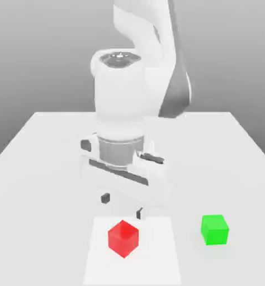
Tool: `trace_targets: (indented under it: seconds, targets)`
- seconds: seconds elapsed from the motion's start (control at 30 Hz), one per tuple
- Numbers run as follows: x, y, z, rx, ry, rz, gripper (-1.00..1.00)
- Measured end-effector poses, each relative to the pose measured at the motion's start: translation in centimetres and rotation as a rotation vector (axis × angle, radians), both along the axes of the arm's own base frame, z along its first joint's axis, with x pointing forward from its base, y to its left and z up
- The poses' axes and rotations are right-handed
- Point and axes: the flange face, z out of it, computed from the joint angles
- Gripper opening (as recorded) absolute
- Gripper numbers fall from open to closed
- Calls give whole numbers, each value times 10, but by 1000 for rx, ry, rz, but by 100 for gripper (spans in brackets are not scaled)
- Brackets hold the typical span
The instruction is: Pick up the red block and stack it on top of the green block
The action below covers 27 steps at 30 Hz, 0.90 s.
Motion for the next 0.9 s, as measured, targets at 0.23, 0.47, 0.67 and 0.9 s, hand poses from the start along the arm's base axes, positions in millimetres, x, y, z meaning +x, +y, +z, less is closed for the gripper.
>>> trace_targets:
  seconds: [0.23, 0.47, 0.67, 0.9]
  targets:
    - [-4, 1, -62, 0, 14, -10, -100]
    - [-4, 1, -55, 0, 13, -10, -100]
    - [-4, 14, -2, 0, 13, 53, -100]
    - [-9, 102, 15, -1, 13, 559, -100]
